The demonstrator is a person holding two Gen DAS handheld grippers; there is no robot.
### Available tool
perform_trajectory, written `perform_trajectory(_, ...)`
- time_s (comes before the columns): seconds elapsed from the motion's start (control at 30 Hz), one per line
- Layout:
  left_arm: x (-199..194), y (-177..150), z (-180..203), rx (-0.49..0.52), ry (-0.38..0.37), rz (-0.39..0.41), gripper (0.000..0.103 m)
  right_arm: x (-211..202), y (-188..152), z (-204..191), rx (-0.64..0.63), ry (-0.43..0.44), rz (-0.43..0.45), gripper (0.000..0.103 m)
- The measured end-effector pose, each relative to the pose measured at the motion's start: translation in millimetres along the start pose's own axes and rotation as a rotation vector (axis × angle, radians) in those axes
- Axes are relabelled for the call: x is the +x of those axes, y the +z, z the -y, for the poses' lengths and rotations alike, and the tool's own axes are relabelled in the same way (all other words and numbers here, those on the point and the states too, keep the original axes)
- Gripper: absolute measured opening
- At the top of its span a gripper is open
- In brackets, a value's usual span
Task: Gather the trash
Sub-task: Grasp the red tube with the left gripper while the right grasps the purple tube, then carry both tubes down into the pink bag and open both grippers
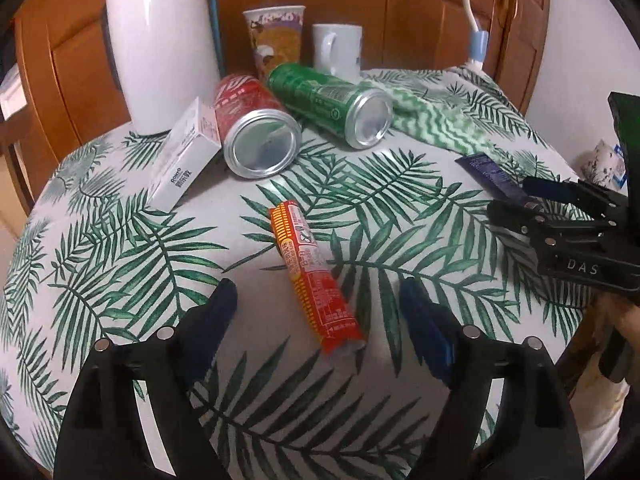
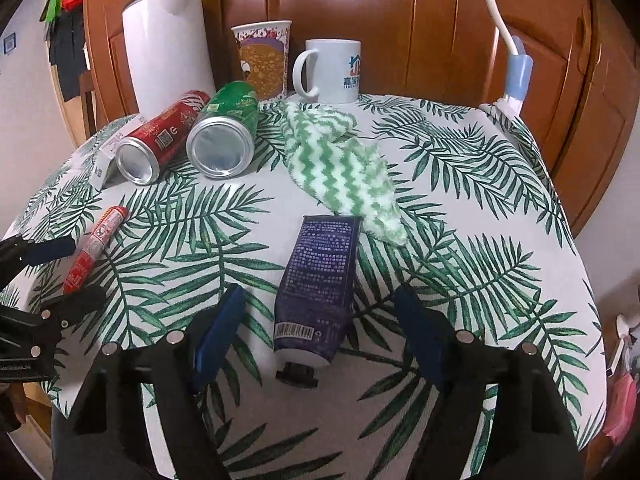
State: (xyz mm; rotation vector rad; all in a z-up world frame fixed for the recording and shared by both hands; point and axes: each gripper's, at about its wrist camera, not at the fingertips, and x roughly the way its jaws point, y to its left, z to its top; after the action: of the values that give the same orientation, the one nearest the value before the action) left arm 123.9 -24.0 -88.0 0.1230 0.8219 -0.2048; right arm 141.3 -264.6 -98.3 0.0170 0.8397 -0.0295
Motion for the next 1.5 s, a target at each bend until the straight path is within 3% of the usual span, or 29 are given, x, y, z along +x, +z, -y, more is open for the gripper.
perform_trajectory(0.03,-0.2,-0.1,0.6,0.000,0.001,0.004,0.076,-0.9,-1.2,-0.4,-0.002,0.002,0.008,0.072)
perform_trajectory(0.13,-1.2,2.5,4.2,0.004,-0.010,0.016,0.053,-3.4,-2.1,-2.3,-0.005,0.004,0.021,0.061)
perform_trajectory(0.2,-1.3,4.3,6.9,0.005,-0.024,0.022,0.023,-5.9,-3.1,-5.1,-0.009,0.013,0.034,0.044)
perform_trajectory(0.23,-1.4,4.5,7.5,0.000,-0.040,0.025,0.017,-7.2,-4.4,-7.5,-0.015,0.016,0.040,0.038)
perform_trajectory(0.37,-3.2,0.5,7.5,-0.022,-0.087,0.048,0.016,-8.3,-6.5,-7.2,-0.016,0.038,0.065,0.037)
perform_trajectory(0.67,-11.8,-3.8,0.0,-0.060,-0.100,0.087,0.016,-34.4,0.5,-14.4,-0.007,0.133,0.119,0.037)
perform_trajectory(0.97,-51.2,-17.0,0.1,-0.066,-0.140,0.115,0.016,-76.3,-6.7,-35.7,-0.030,0.226,0.150,0.037)
perform_trajectory(1.27,-105.5,-82.6,14.5,-0.047,-0.162,0.084,0.016,-128.8,-67.9,-74.4,-0.107,0.302,0.122,0.037)
perform_trajectory(1.5,-108.6,-153.1,29.6,-0.038,-0.165,-0.020,0.016,-128.9,-143.8,-89.6,-0.118,0.345,-0.006,0.037)
